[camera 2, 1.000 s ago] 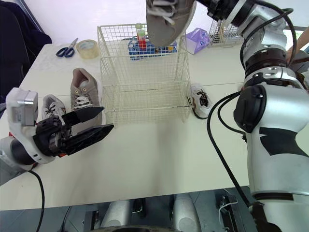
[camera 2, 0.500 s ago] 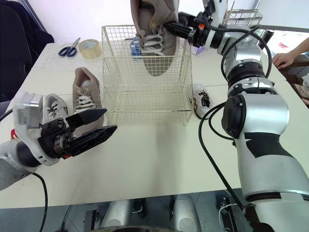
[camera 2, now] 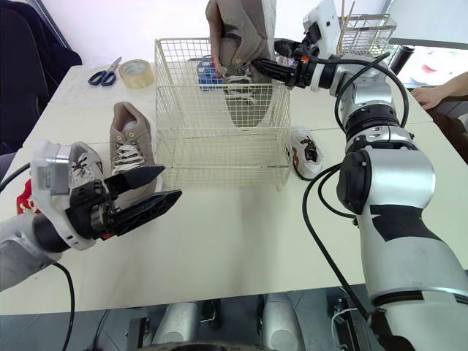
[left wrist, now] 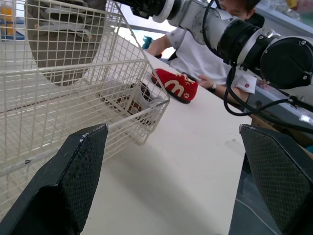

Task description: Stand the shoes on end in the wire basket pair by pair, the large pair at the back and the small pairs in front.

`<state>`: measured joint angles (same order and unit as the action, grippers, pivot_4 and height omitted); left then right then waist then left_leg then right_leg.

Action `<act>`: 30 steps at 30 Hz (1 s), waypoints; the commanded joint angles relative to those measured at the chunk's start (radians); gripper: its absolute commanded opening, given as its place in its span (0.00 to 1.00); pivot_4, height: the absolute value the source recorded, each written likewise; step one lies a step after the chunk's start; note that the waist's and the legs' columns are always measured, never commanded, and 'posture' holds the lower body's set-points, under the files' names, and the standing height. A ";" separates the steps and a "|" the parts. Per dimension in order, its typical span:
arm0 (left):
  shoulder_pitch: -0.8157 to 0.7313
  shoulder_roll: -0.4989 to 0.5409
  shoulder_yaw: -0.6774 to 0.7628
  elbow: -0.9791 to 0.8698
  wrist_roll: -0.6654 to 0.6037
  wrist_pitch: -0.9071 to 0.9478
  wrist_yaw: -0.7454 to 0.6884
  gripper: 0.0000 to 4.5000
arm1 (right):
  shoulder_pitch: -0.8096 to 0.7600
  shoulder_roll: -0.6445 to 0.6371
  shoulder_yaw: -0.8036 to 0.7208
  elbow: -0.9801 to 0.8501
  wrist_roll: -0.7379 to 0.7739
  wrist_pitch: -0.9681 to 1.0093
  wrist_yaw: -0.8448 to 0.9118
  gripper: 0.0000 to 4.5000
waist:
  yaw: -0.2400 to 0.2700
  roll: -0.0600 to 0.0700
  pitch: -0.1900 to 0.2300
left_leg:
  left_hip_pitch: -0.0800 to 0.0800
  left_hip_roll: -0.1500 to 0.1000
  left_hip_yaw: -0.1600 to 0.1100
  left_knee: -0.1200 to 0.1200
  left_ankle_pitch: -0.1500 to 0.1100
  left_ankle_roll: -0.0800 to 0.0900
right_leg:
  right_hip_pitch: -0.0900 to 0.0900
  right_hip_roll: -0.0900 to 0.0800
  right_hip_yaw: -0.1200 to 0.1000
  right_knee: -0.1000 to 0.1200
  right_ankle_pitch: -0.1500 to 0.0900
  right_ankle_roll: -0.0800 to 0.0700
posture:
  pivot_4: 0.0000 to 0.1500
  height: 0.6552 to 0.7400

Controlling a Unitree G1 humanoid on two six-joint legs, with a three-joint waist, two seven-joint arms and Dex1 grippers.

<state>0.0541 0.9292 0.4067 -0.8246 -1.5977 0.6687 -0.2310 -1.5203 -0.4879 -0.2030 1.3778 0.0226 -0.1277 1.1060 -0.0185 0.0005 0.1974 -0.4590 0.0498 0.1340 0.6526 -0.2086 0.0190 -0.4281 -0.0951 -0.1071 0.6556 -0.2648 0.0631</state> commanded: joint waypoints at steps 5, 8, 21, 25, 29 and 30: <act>-0.020 -0.010 -0.006 0.006 0.024 -0.019 -0.032 1.00 | -0.016 -0.048 -0.040 -0.037 0.019 -0.040 -0.014 0.99 | -0.002 0.000 0.000 | 0.000 0.000 0.000 0.000 0.000 0.000 | 0.000 0.000 0.000 0.000 0.000 0.000 | 1.00 1.00; -0.032 -0.017 -0.021 0.010 0.036 -0.016 -0.036 1.00 | -0.016 -0.075 -0.037 -0.043 0.016 -0.063 -0.014 0.99 | 0.003 0.000 0.000 | 0.000 0.000 0.000 0.000 0.000 0.000 | 0.000 0.000 0.000 0.000 0.000 0.000 | 1.00 1.00; -0.031 -0.025 -0.029 0.019 0.053 -0.014 -0.063 1.00 | -0.002 -0.133 -0.068 -0.092 0.072 -0.063 0.069 0.99 | -0.001 0.000 0.000 | 0.002 0.000 0.000 0.000 0.000 0.000 | 0.001 0.001 0.000 0.001 0.000 0.000 | 1.00 1.00; -0.002 -0.004 0.032 0.009 0.012 -0.010 -0.054 1.00 | 0.018 -0.154 -0.088 -0.145 0.129 -0.012 0.164 0.99 | 0.000 0.000 0.000 | 0.002 0.000 0.000 0.001 0.000 0.000 | 0.001 0.000 0.000 0.001 0.000 0.000 | 1.00 1.00; 0.049 0.043 0.139 0.021 -0.065 0.011 -0.066 1.00 | 0.041 -0.201 -0.085 -0.210 0.157 0.033 0.213 0.99 | 0.005 0.000 0.000 | 0.002 0.000 0.000 0.000 0.000 0.000 | 0.001 0.000 0.000 0.001 0.000 0.000 | 1.00 1.00; 0.053 0.054 0.156 0.031 -0.071 0.014 -0.069 1.00 | 0.045 -0.207 -0.081 -0.221 0.159 0.047 0.214 0.99 | 0.004 0.000 0.000 | 0.002 0.000 0.000 0.000 0.000 0.000 | 0.001 0.000 0.000 0.001 0.000 0.000 | 1.00 1.00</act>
<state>0.1087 0.9683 0.5083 -0.7935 -1.6319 0.6847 -0.2872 -1.4586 -0.6713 -0.2724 1.2136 0.1539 -0.0936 1.3117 -0.0144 0.0007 0.1972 -0.4572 0.0498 0.1337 0.6531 -0.2084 0.0186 -0.4266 -0.0955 -0.1069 0.6564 -0.2647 0.0632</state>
